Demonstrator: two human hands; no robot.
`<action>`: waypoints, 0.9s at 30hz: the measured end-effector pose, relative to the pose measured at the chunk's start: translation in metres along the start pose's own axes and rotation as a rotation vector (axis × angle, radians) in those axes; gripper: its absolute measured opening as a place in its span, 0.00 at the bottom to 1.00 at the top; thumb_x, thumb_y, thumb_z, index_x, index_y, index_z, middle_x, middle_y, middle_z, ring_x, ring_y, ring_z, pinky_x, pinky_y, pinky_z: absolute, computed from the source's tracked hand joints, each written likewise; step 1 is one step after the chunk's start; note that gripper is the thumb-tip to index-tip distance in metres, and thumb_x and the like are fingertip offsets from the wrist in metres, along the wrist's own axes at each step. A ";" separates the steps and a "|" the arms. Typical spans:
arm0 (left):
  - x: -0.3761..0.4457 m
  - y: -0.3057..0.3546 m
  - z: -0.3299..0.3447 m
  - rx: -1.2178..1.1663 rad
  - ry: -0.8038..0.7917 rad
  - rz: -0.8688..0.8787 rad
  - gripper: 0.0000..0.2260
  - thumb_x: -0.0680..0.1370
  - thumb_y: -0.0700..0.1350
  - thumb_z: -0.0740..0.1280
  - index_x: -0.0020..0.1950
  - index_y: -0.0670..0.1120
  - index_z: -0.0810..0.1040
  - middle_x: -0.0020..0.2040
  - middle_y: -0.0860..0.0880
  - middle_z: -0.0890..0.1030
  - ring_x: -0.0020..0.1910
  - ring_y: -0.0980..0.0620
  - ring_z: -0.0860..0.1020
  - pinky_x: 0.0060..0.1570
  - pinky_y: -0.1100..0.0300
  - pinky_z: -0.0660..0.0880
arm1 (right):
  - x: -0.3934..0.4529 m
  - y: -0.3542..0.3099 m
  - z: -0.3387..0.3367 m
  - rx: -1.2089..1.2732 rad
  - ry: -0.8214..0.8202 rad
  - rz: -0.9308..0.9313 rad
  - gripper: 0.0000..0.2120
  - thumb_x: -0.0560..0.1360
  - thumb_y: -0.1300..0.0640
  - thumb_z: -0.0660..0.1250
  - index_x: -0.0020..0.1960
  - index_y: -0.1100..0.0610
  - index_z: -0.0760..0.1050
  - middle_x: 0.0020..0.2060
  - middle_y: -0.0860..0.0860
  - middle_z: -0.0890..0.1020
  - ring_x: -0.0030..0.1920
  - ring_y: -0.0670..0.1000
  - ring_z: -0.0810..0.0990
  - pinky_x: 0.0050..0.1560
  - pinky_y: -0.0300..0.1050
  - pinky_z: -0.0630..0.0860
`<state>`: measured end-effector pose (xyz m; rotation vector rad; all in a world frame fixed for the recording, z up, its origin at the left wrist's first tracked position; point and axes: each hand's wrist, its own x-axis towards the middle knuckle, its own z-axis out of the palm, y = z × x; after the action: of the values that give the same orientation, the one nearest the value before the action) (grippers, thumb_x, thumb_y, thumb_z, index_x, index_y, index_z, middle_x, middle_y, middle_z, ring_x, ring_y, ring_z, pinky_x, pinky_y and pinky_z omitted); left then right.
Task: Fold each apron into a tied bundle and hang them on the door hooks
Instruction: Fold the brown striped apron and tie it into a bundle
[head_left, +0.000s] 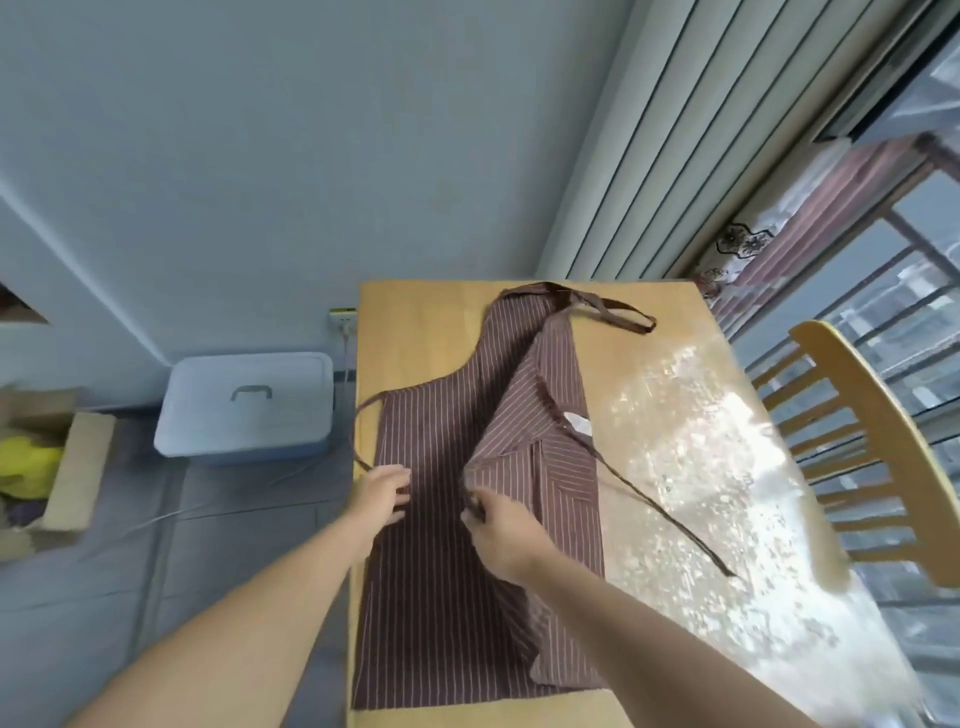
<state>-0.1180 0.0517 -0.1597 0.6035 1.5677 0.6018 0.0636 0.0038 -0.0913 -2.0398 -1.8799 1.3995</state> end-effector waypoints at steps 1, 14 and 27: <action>0.002 0.000 -0.010 -0.019 -0.009 -0.013 0.14 0.84 0.42 0.62 0.70 0.44 0.74 0.65 0.45 0.79 0.63 0.44 0.78 0.64 0.47 0.76 | 0.005 -0.007 0.019 -0.050 -0.055 -0.003 0.20 0.85 0.50 0.57 0.76 0.51 0.65 0.60 0.53 0.82 0.51 0.53 0.83 0.52 0.50 0.79; 0.063 0.004 -0.062 1.414 -0.040 0.361 0.14 0.81 0.55 0.59 0.66 0.53 0.70 0.58 0.50 0.80 0.53 0.49 0.78 0.54 0.52 0.75 | 0.011 0.080 0.048 -0.338 0.061 0.083 0.28 0.78 0.58 0.68 0.76 0.43 0.66 0.68 0.42 0.73 0.68 0.46 0.70 0.70 0.44 0.72; 0.083 0.113 -0.117 1.447 0.507 0.466 0.13 0.73 0.44 0.70 0.57 0.45 0.80 0.64 0.43 0.75 0.68 0.41 0.67 0.67 0.42 0.66 | 0.048 0.098 -0.012 -0.039 0.425 0.049 0.15 0.79 0.53 0.68 0.65 0.45 0.77 0.62 0.42 0.80 0.60 0.45 0.79 0.61 0.43 0.78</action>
<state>-0.2371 0.1879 -0.1329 2.0439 2.2269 -0.2125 0.1407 0.0229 -0.1670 -2.1941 -1.6945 0.8476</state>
